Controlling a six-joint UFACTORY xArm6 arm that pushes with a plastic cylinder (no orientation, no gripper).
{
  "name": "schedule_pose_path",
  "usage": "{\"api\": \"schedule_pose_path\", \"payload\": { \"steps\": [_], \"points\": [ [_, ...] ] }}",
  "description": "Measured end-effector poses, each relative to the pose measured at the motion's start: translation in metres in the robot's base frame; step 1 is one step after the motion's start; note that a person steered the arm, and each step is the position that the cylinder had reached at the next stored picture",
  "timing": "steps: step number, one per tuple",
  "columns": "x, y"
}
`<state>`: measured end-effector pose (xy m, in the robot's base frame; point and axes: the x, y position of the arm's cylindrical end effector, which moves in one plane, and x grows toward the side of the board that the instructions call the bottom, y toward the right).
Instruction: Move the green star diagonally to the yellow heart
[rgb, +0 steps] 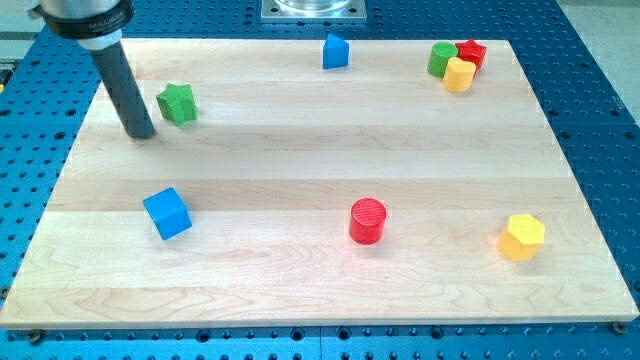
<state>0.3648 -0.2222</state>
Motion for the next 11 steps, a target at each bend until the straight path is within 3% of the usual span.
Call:
{"api": "schedule_pose_path", "payload": {
  "steps": [1,2,3,4,5,6,7,8,11],
  "points": [
    [-0.033,0.033],
    [-0.043,0.142],
    [-0.019,0.196],
    [0.010,0.188],
    [-0.009,0.264],
    [-0.015,0.211],
    [-0.062,0.306],
    [-0.070,0.334],
    [0.005,0.386]
  ]
}}
